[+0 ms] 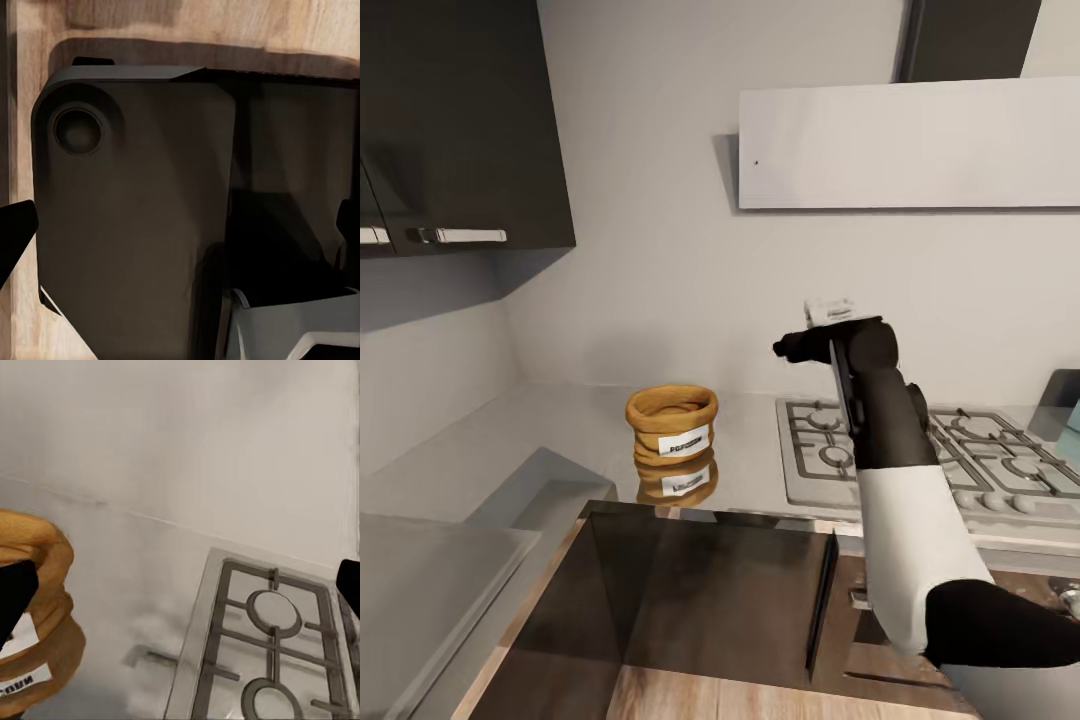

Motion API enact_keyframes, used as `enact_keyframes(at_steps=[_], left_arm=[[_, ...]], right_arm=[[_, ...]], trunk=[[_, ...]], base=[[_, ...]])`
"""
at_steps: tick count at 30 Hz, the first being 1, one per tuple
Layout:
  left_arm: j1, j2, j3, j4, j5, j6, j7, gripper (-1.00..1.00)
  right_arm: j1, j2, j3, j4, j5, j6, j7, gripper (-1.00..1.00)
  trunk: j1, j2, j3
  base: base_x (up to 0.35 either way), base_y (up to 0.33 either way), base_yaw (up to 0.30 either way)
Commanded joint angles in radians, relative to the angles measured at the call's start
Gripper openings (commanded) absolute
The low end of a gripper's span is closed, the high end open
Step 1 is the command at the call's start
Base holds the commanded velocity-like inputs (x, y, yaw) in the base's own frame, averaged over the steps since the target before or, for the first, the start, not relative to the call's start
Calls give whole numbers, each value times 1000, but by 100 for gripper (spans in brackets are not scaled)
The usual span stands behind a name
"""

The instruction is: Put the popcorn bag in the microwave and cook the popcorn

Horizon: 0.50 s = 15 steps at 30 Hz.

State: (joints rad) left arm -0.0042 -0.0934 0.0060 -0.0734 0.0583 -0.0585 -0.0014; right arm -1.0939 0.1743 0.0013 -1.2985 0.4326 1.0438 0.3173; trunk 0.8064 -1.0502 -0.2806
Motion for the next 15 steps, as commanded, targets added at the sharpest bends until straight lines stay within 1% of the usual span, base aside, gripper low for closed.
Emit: enact_keyframes(at_steps=[1, 3, 4, 5, 7, 10, 15], left_arm=[[0, 0, 0, 0, 6, -3, 0, 100], [0, 0, 0, 0, 6, -3, 0, 100], [0, 0, 0, 0, 6, -3, 0, 100], [0, 0, 0, 0, 6, -3, 0, 100], [0, 0, 0, 1, 6, -3, 0, 100], [0, 0, 0, 1, 6, -3, 0, 100], [0, 0, 0, 1, 6, -3, 0, 100]], right_arm=[[-59, 0, -10, 83, 11, 3, 0, 100], [-109, 0, -44, 187, 11, 3, -9, 100], [-128, 0, -79, 238, 12, 3, -14, 100], [-136, 0, -104, 253, 13, 3, -17, 100], [-145, 0, -141, 266, 13, 3, -20, 100], [-147, 0, -157, 273, 12, 3, -19, 100], [-147, 0, -159, 275, 11, 3, -15, 100]], trunk=[[0, -1, -1], [0, -1, -1], [0, -1, -1], [0, -1, -1], [0, -1, -1], [0, -1, -1], [0, -1, -1]], base=[[0, 0, 0], [0, 0, 0], [0, 0, 0], [0, 0, 0], [0, 0, 0], [0, 0, 0], [0, 0, 0]])
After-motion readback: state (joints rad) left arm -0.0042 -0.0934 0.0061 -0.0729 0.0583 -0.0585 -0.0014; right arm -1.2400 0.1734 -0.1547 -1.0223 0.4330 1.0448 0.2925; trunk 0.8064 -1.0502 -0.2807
